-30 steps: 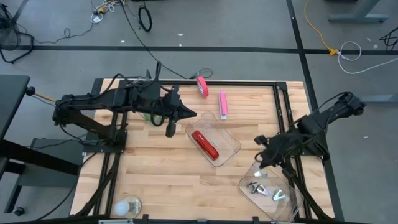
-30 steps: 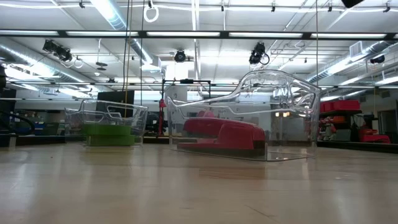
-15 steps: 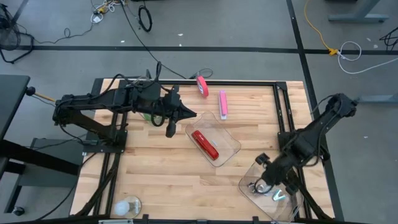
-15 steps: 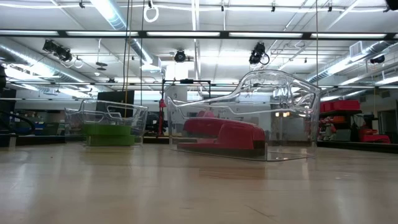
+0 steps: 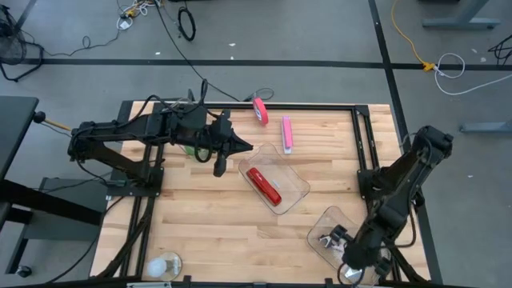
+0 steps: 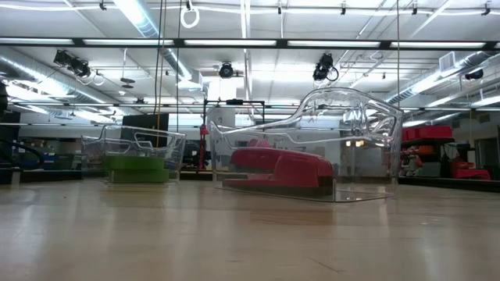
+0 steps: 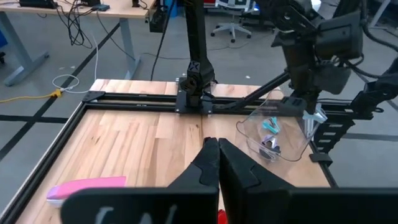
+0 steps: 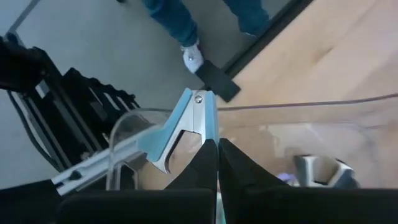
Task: Pick and place Stapler, Stapler remover, tape
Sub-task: Put the sky blue staple remover into the bottom transparent bin
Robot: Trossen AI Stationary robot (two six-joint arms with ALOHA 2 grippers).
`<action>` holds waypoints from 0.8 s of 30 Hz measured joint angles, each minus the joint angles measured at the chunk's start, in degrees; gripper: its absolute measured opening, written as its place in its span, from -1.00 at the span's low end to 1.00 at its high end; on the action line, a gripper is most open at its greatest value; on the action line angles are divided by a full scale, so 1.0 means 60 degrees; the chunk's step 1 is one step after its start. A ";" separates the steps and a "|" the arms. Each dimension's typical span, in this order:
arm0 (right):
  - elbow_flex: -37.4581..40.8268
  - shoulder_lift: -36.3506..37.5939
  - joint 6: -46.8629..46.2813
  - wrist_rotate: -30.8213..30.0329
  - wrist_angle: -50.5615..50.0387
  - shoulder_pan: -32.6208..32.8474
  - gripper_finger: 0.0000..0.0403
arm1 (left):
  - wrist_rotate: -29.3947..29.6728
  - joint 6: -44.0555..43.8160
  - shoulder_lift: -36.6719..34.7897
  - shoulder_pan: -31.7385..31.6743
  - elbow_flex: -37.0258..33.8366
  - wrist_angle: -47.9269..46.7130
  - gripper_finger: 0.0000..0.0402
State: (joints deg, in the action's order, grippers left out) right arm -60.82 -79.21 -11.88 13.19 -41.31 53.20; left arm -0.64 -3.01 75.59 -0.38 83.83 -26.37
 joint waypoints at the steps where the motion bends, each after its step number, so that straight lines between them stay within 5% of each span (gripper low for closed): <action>1: 0.0000 -0.0068 -0.0132 -0.0003 0.0056 0.0073 -0.99 | 0.0000 -0.0065 0.0001 0.0000 0.0000 0.0003 -1.00; 24: 0.0000 -0.1212 0.0096 -0.0044 -0.1031 0.0644 -0.99 | 0.0000 -0.0134 0.0004 -0.0004 0.0004 0.0000 -1.00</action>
State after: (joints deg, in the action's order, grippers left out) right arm -60.82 -86.48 -11.30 12.92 -47.50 57.06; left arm -0.64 -3.81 75.61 -0.41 83.85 -26.37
